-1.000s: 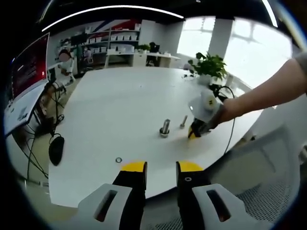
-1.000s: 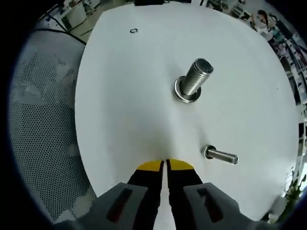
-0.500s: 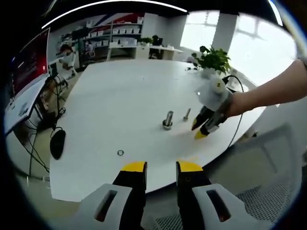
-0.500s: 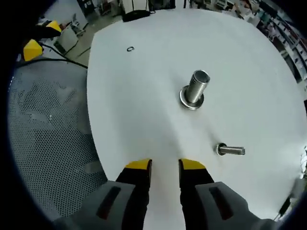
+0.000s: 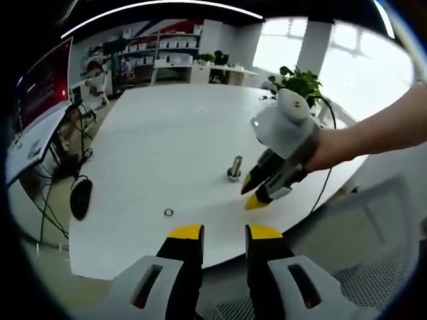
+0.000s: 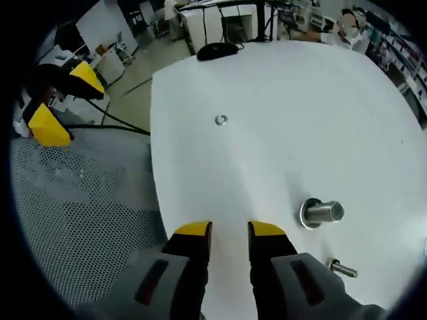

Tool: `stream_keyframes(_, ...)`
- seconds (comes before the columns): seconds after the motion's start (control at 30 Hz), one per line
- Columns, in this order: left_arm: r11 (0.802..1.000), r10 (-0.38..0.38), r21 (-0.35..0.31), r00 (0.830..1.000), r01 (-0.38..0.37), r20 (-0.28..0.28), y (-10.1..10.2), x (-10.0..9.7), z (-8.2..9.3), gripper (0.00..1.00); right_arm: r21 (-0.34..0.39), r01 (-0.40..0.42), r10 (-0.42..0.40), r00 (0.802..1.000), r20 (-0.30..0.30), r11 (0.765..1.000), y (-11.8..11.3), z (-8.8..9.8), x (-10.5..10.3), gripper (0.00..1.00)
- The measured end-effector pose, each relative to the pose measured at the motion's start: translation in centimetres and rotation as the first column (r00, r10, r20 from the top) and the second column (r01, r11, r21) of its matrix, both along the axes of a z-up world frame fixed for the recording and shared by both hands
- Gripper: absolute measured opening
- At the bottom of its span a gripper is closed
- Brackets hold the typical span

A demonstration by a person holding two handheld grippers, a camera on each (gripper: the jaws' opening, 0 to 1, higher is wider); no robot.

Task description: Place the washer onto the threaded stud by aligning its center hole with the stud, sliding it down to the base, and recovering from edge contact or off-axis alignment until the washer reaches the visible bottom stop.

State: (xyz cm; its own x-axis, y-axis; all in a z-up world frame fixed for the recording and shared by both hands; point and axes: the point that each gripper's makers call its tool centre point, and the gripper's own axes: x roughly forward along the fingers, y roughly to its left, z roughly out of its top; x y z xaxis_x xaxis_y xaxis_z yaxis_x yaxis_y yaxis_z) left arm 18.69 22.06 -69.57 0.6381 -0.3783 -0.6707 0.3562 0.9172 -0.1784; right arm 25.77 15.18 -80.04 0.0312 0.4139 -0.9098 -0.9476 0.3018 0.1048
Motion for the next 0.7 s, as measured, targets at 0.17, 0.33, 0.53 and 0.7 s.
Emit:
stream_keyframes(0.17, 1.0, -0.002, -0.004, 1.0, 0.002, 0.005, 0.0, 0.0, 0.0, 0.22, 0.018, -0.015, 0.015, 1.0, 0.01, 1.0, 2.7, 0.1, 1.1, 0.25)
stream_keyframes(0.33, 1.0, 0.001, -0.012, 1.0, -0.001, 0.018, 0.0, 0.2, 0.3, 0.21, 0.049, -0.036, 0.035, 0.999, 0.04, 0.998, 5.7, 0.4, 2.0, 0.28)
stream_keyframes(0.53, 1.0, -0.006, -0.014, 1.0, 0.006, 0.009, -0.1, 0.0, 0.2, 0.21, 0.032, -0.107, 0.105, 0.993, 0.05, 0.994, 8.8, -0.4, 2.0, 0.29)
stream_keyframes(0.7, 1.0, -0.012, -0.017, 1.0, 0.013, 0.012, -0.2, 0.0, 0.2, 0.21, 0.015, -0.156, 0.155, 0.987, 0.051, 0.988, 10.6, -1.3, 2.0, 0.28)
